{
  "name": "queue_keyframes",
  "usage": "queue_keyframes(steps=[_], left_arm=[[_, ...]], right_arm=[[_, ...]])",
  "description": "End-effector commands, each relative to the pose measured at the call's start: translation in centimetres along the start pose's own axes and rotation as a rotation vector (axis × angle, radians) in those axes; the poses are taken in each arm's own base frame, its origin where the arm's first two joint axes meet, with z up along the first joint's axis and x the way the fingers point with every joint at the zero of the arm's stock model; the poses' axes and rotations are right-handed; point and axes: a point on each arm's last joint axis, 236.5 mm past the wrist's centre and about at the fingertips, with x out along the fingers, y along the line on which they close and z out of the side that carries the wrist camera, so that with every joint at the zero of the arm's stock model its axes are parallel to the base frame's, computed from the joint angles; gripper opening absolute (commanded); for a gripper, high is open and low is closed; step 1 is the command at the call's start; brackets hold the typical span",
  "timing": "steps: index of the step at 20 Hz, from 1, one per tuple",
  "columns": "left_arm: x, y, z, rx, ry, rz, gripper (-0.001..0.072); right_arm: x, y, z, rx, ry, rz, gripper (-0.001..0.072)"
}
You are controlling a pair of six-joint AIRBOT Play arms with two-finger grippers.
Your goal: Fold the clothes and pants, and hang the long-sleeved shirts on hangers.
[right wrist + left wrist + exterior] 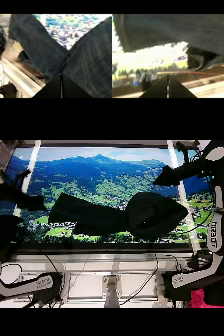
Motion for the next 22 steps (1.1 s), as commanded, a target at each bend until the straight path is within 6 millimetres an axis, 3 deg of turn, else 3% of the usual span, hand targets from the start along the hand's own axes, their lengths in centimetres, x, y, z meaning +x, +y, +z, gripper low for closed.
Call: queue_keyframes(steps=[1,2,3,4,5,6,7,12,16,22], left_arm=[[1.4,4.0,-3.6,-0.221,0.005,-0.138,0.0018],[2.0,4.3,-3.7,-0.266,-0.012,-0.169,0.0076],[2.6,5.0,-4.0,-0.297,-0.02,-0.171,0.0273],[3.4,5.9,-4.5,-0.312,-0.014,-0.148,0.0415],[4.3,6.7,-5.1,-0.319,0.006,-0.119,0.042],[5.0,7.0,-5.5,-0.324,0.023,-0.115,0.042],[5.7,6.9,-5.4,-0.338,0.025,-0.132,0.042],[8.2,7.4,-4.4,-0.476,0.031,-0.183,0.0419],[9.2,7.3,-2.1,-0.55,-0.036,-0.244,0.0416],[10.5,8.3,-1.8,-0.641,-0.035,-0.231,0.0408]], right_arm=[[0.7,0.3,1.2,0.004,-0.037,0.034,0.0024],[0.6,0.0,2.4,0.006,-0.088,0.022,0.0043],[0.5,-0.2,3.4,0.011,-0.132,0.013,0.0086],[0.4,-0.4,4.1,0.011,-0.161,0.007,0.0222],[0.4,-0.4,4.3,0.011,-0.17,0.006,0.0358],[0.4,-0.4,4.3,0.011,-0.169,0.006,0.0424],[0.4,-0.4,4.2,0.011,-0.167,0.006,0.0438],[0.5,-0.3,4.0,0.01,-0.155,0.009,0.0439],[0.5,-0.3,3.9,0.01,-0.154,0.009,0.0438],[0.5,-0.3,3.9,0.01,-0.154,0.009,0.0439]])
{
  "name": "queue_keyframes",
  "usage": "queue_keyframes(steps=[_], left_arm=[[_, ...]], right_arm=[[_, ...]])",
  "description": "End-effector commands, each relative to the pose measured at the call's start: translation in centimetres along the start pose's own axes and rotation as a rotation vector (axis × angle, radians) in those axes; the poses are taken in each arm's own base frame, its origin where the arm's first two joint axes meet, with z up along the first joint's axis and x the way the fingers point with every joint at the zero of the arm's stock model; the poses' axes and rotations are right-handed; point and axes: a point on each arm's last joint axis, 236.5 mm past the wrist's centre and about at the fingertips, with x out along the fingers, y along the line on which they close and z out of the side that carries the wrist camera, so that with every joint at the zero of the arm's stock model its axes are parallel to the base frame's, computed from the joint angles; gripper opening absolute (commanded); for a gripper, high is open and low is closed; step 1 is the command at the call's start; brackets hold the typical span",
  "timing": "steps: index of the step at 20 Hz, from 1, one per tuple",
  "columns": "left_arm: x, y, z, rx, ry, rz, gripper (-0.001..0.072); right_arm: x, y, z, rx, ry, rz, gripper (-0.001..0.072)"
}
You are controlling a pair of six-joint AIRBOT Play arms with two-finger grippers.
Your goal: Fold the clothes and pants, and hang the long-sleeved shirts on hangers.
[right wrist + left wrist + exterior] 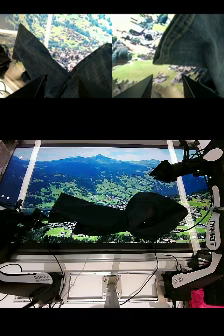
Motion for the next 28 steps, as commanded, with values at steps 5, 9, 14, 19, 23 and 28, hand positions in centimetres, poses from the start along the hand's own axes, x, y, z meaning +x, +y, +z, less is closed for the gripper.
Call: queue_keyframes(steps=[5,9,14,19,23,28], left_arm=[[1.7,-0.1,1.6,-0.076,-0.045,0.015,0.0404],[3.0,-1.1,2.2,-0.036,-0.068,0.031,0.0337],[3.1,-1.3,2.8,-0.03,-0.094,0.033,0.001],[-0.7,-4.4,3.8,0.128,-0.152,0.011,0.0009],[-11.1,-15.8,5.5,0.316,-0.44,-0.246,0.001],[-23.6,-26.5,1.9,0.502,-0.737,-0.489,0.001]], right_arm=[[0.1,0.0,0.0,0.0,0.0,0.001,0.0438],[0.0,0.0,0.0,0.0,-0.001,0.0,0.0438],[0.0,0.0,0.1,0.0,-0.003,0.0,0.0438],[0.0,-0.6,0.4,-0.004,-0.015,-0.024,0.0438],[-0.3,-3.8,0.8,-0.031,-0.03,-0.162,0.0438],[-1.3,-7.6,2.5,-0.072,-0.097,-0.329,0.0443]])
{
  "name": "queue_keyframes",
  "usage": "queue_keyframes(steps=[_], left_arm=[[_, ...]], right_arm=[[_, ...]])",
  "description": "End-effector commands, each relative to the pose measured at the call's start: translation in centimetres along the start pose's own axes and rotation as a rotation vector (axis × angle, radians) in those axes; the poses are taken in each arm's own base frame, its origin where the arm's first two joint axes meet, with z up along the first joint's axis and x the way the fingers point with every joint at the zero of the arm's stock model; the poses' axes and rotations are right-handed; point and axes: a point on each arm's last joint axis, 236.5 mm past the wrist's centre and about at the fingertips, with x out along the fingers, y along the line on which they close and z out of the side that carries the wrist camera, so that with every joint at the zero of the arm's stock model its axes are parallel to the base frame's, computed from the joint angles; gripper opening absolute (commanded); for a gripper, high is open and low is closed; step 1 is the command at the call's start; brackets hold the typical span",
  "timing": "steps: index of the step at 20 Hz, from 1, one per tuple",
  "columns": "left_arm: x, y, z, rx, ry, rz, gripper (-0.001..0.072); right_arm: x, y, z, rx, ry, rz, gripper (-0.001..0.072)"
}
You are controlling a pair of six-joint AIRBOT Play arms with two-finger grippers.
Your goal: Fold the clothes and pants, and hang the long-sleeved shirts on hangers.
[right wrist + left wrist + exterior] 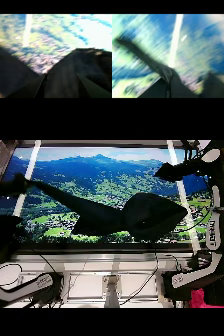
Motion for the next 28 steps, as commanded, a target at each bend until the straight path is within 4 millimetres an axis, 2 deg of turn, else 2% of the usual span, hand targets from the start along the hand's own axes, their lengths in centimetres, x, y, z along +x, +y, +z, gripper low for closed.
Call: queue_keyframes(steps=[1,2,4,6,9,11,13,14,17,20,22,24,25,26,27,28], left_arm=[[-5.7,-9.1,4.8,0.129,-0.251,-0.151,0.001],[-6.9,-10.0,5.6,0.147,-0.306,-0.145,0.001],[-8.8,-10.9,6.9,0.182,-0.397,-0.113,0.0009],[-9.8,-10.1,7.6,0.229,-0.441,-0.037,0.0009],[-9.8,-5.1,6.8,0.245,-0.384,0.193,0.0009],[-9.9,-2.3,5.5,0.24,-0.314,0.305,0.0009],[-9.4,-1.3,3.8,0.242,-0.233,0.332,0.0009],[-9.2,-1.1,3.2,0.236,-0.205,0.329,0.0009],[-8.8,-0.9,2.5,0.226,-0.166,0.326,0.0009],[-8.7,-0.9,2.5,0.224,-0.167,0.322,0.0009],[-8.7,-0.9,2.5,0.224,-0.167,0.322,0.0009],[-8.7,-0.9,2.5,0.223,-0.166,0.322,0.0009],[-8.6,-0.8,2.5,0.222,-0.164,0.322,0.0009],[-8.3,-0.7,2.4,0.22,-0.158,0.32,0.0009],[-8.0,-0.7,2.3,0.219,-0.151,0.314,0.0009],[-7.4,-0.9,2.1,0.222,-0.137,0.306,0.0009]], right_arm=[[-0.1,-2.8,1.2,-0.026,-0.05,-0.115,0.0453],[-0.1,-3.0,1.3,-0.028,-0.052,-0.124,0.0457],[0.3,-3.3,1.1,-0.025,-0.042,-0.126,0.0542],[0.9,-3.8,0.3,-0.019,-0.003,-0.131,0.0553],[2.2,-6.5,-1.5,0.006,0.077,-0.201,0.0552],[3.3,-7.0,-3.0,0.023,0.14,-0.192,0.0554],[4.8,-5.4,-5.4,0.063,0.242,-0.094,0.0659],[5.3,-4.2,-6.6,0.062,0.296,-0.04,0.0679],[6.2,0.4,-8.3,-0.063,0.37,0.11,0.068],[5.9,3.5,-11.6,-0.155,0.51,0.163,0.068],[5.8,5.0,-13.2,-0.193,0.578,0.171,0.068],[6.5,4.2,-14.4,-0.253,0.63,0.075,0.0671],[6.8,3.3,-14.7,-0.281,0.649,0.001,0.0589],[7.3,2.8,-14.8,-0.316,0.652,-0.052,0.037],[7.6,2.7,-14.6,-0.343,0.645,-0.075,0.0012],[7.9,2.8,-14.2,-0.351,0.623,-0.086,0.0022]])
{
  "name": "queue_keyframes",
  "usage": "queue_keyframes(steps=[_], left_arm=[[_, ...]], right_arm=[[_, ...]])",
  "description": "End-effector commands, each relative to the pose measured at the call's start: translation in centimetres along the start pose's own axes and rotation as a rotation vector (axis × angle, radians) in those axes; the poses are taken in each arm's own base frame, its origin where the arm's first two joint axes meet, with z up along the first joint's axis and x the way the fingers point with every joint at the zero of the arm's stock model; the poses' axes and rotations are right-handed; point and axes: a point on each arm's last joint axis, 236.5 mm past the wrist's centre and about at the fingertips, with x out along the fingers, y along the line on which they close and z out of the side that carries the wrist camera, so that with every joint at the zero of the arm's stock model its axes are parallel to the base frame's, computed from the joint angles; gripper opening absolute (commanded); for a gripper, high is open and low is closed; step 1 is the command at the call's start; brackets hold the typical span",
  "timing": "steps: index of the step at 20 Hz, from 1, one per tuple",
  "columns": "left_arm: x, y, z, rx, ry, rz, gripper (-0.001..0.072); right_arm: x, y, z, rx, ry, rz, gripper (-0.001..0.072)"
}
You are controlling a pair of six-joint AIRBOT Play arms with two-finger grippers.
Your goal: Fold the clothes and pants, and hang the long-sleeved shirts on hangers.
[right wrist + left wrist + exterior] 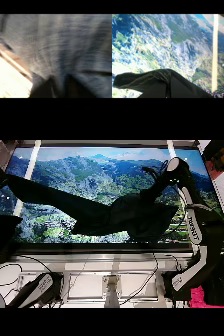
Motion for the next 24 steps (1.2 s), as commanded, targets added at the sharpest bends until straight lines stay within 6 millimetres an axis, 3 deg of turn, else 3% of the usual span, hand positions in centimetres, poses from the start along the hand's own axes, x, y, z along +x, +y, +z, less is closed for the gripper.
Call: queue_keyframes(steps=[1,3,4,6,8,11,14,15,17,18,21,24], left_arm=[[1.2,-0.7,-0.7,0.023,0.032,-0.023,0.001],[2.6,-1.4,-1.3,0.032,0.057,-0.043,0.0009],[3.7,-1.7,-1.6,0.032,0.072,-0.052,0.0009],[6.1,-2.0,-2.3,0.031,0.098,-0.065,0.0009],[8.7,-1.8,-2.0,0.037,0.077,-0.054,0.0009],[11.4,-1.8,-0.9,0.035,0.009,-0.043,0.0009],[12.6,-1.3,-1.3,0.039,0.019,-0.03,0.0009],[12.9,-0.8,-1.3,0.052,0.016,-0.012,0.0009],[13.0,-0.4,-1.0,0.065,0.003,0.004,0.001],[13.0,-0.4,-1.0,0.065,0.002,0.004,0.001],[13.0,-0.5,-1.1,0.067,0.006,0.002,0.001],[13.0,-0.5,-1.1,0.067,0.008,0.001,0.001]], right_arm=[[0.4,-0.6,0.3,-0.025,0.016,-0.106,0.0021],[-1.3,0.4,1.3,0.048,-0.034,-0.097,0.0019],[-2.5,2.5,2.4,0.018,-0.086,-0.047,0.0019],[-5.2,9.6,3.3,-0.053,-0.154,0.132,0.0019],[-5.8,16.5,0.8,-0.112,-0.065,0.269,0.0019],[-2.5,21.9,-2.6,-0.173,0.099,0.202,0.002],[1.2,25.9,-5.1,-0.265,0.186,0.074,0.0023],[2.2,27.3,-6.2,-0.315,0.209,0.044,0.0058],[3.8,28.4,-7.6,-0.397,0.232,-0.064,0.0493],[4.3,28.3,-7.8,-0.44,0.231,-0.128,0.0558],[4.5,27.1,-6.0,-0.494,0.166,-0.245,0.054],[3.8,27.0,-0.1,-0.494,-0.059,-0.165,0.0541]])
